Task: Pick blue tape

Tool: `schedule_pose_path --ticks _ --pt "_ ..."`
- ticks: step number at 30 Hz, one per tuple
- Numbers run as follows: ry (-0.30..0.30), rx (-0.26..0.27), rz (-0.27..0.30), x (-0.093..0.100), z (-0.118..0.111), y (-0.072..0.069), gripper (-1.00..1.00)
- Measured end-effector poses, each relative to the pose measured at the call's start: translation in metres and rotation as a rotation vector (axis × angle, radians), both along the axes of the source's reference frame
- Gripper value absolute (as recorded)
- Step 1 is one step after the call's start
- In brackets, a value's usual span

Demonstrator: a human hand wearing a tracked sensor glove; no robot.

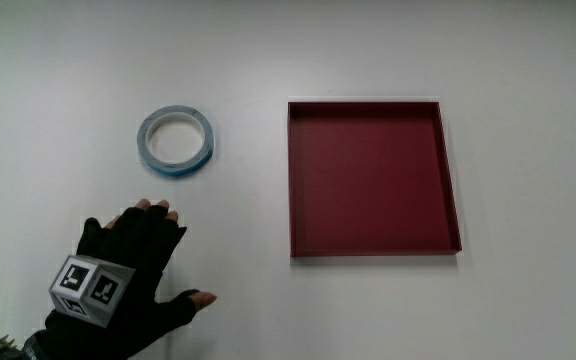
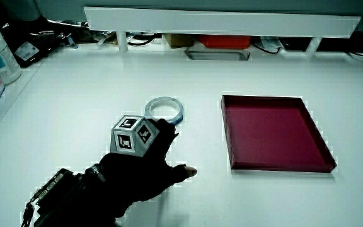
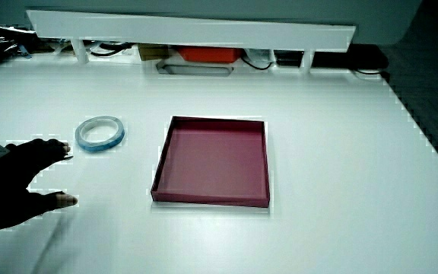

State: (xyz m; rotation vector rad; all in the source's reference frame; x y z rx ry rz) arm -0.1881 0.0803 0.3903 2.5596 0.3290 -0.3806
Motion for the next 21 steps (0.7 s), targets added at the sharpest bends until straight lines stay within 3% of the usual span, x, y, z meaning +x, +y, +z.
schedule_pose_path --ticks 1,2,8,9,10,12,17,21 --pt "-0.05 0.038 0.025 -0.008 0.016 0.003 0.0" --pt "-0.008 0.013 0.0 0.0 0.0 -0.004 0.0" --pt "0.022 0.053 -0.022 -0.007 0.009 -0.02 0.0" --pt "-0.019 0.068 0.008 -0.016 0.025 -0.021 0.0" --pt "-0.035 0.087 0.008 -0.013 0.02 -0.025 0.0" --pt "0.004 0.044 -0.022 -0.014 0.021 -0.032 0.0" --pt "-0.045 0.066 -0.015 -0.013 0.025 -0.049 0.0" --pt "0.03 0.04 -0.046 -0.009 0.025 -0.064 0.0"
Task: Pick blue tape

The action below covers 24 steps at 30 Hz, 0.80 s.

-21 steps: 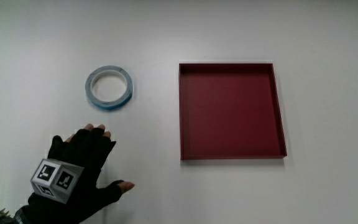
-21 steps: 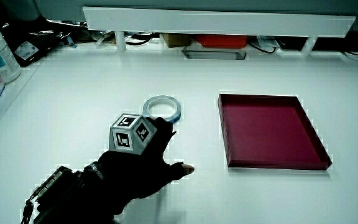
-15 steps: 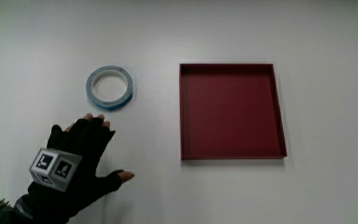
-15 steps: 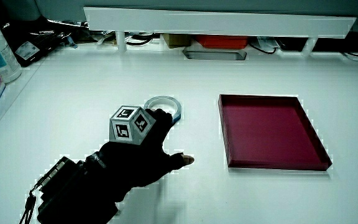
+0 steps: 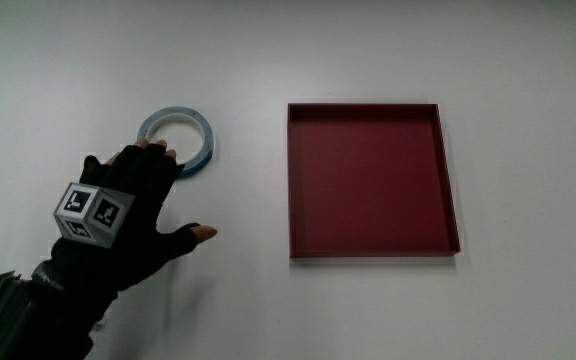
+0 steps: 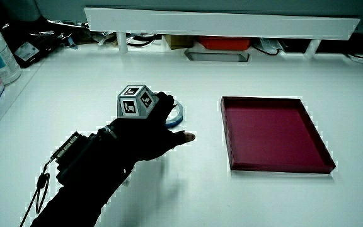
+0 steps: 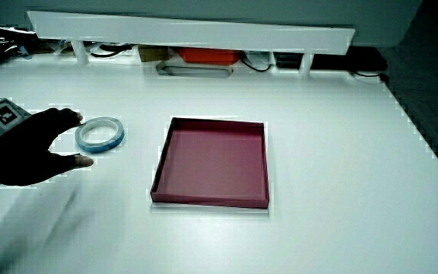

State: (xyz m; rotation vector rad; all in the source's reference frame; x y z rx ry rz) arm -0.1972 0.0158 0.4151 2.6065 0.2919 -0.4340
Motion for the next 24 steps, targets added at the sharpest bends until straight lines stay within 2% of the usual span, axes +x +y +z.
schedule_pose_path --ticks 1,2,3,5,6,7,9,10,11,12,18,21,23,24 --pt "0.005 -0.022 -0.017 0.0 0.002 -0.003 0.0" --pt "-0.023 0.007 0.004 0.0 0.004 -0.007 0.0" --pt "-0.028 -0.037 -0.001 -0.001 0.007 -0.011 0.0" --pt "-0.013 -0.019 -0.008 -0.002 0.013 -0.016 0.0" --pt "-0.023 -0.028 -0.004 -0.001 0.014 -0.019 0.0" --pt "-0.009 -0.029 -0.017 -0.002 0.017 -0.022 0.0" --pt "-0.02 -0.012 -0.006 0.0 0.02 -0.027 0.0" --pt "-0.034 -0.03 -0.004 0.001 0.02 -0.03 0.0" --pt "-0.042 -0.016 0.006 0.001 0.021 -0.032 0.0" --pt "-0.039 -0.036 -0.01 0.0 0.027 -0.034 0.0" --pt "-0.045 -0.057 -0.014 -0.001 0.049 -0.046 0.0" --pt "-0.055 -0.103 -0.023 -0.004 0.061 -0.05 0.0" --pt "-0.082 -0.106 -0.024 -0.005 0.066 -0.052 0.0" --pt "-0.073 -0.118 -0.025 -0.007 0.073 -0.052 0.0"
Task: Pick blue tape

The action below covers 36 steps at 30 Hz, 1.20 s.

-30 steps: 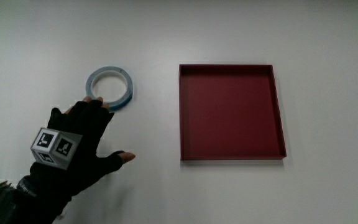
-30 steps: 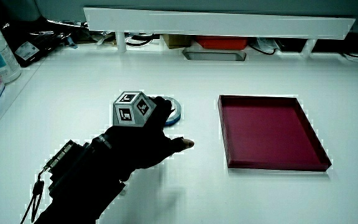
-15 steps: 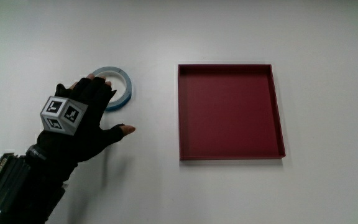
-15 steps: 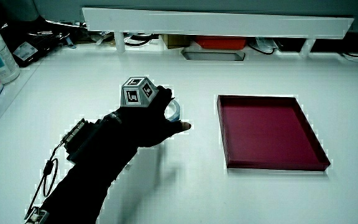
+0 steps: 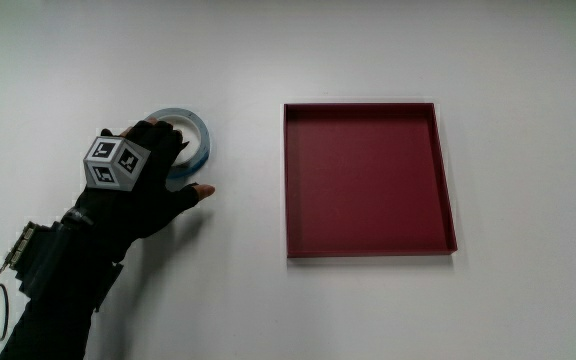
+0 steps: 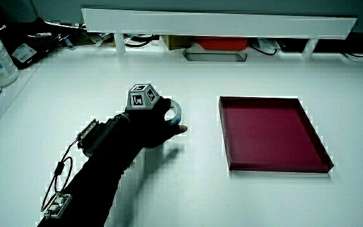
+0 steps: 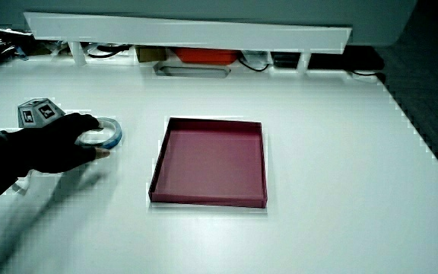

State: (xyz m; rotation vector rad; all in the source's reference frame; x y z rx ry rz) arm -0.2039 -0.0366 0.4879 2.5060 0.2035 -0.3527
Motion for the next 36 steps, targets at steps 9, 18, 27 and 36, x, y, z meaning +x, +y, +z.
schedule_pose_path --ticks 9,18,27,36 --pt "-0.027 -0.034 -0.005 -0.001 0.023 -0.001 0.0" --pt "-0.012 0.008 0.005 0.001 0.028 0.001 0.17" --pt "-0.012 0.126 0.011 0.001 0.024 0.002 0.54" --pt "0.012 0.212 0.0 0.0 0.025 0.007 0.92"
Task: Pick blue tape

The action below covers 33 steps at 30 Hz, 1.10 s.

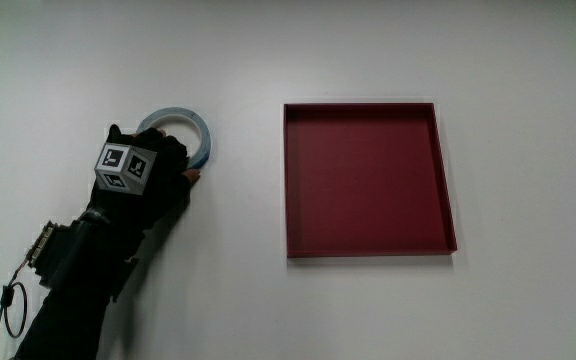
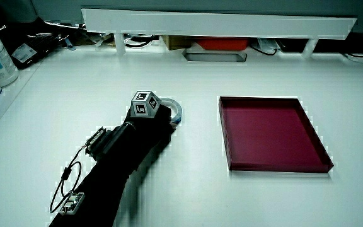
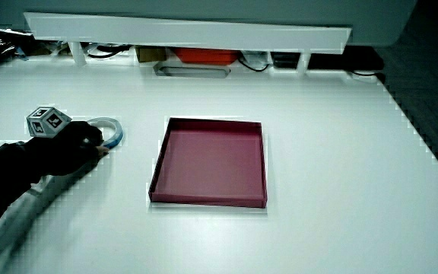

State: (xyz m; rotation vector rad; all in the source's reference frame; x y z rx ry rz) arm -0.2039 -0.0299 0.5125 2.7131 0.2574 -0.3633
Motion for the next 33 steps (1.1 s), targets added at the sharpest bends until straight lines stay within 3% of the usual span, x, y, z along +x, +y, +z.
schedule_pose_path --ticks 3,9,10,13,17,20,21,22,27,28,30,31,32,33 --pt "-0.019 0.035 -0.004 0.001 -0.005 0.001 1.0" --pt "0.016 0.042 -0.019 -0.002 -0.004 0.005 1.0" --pt "0.03 0.067 -0.009 -0.003 -0.004 0.004 1.0" --pt "0.052 0.049 -0.021 -0.003 -0.012 0.004 1.0" --pt "0.072 0.072 -0.013 0.001 -0.03 0.004 1.0" --pt "0.088 0.125 0.022 0.012 -0.047 0.004 1.0" --pt "0.106 0.109 0.018 0.017 -0.052 0.004 1.0" --pt "0.142 0.138 0.039 0.021 -0.053 0.004 1.0" --pt "0.159 0.192 0.124 0.054 -0.074 0.004 1.0" --pt "0.224 0.19 0.143 0.06 -0.07 0.003 1.0" --pt "0.164 0.214 0.168 0.076 -0.089 0.003 1.0" --pt "0.2 0.223 0.161 0.08 -0.083 0.002 1.0" --pt "0.174 0.237 0.185 0.087 -0.09 0.002 1.0" --pt "0.22 0.228 0.175 0.092 -0.085 0.002 1.0"
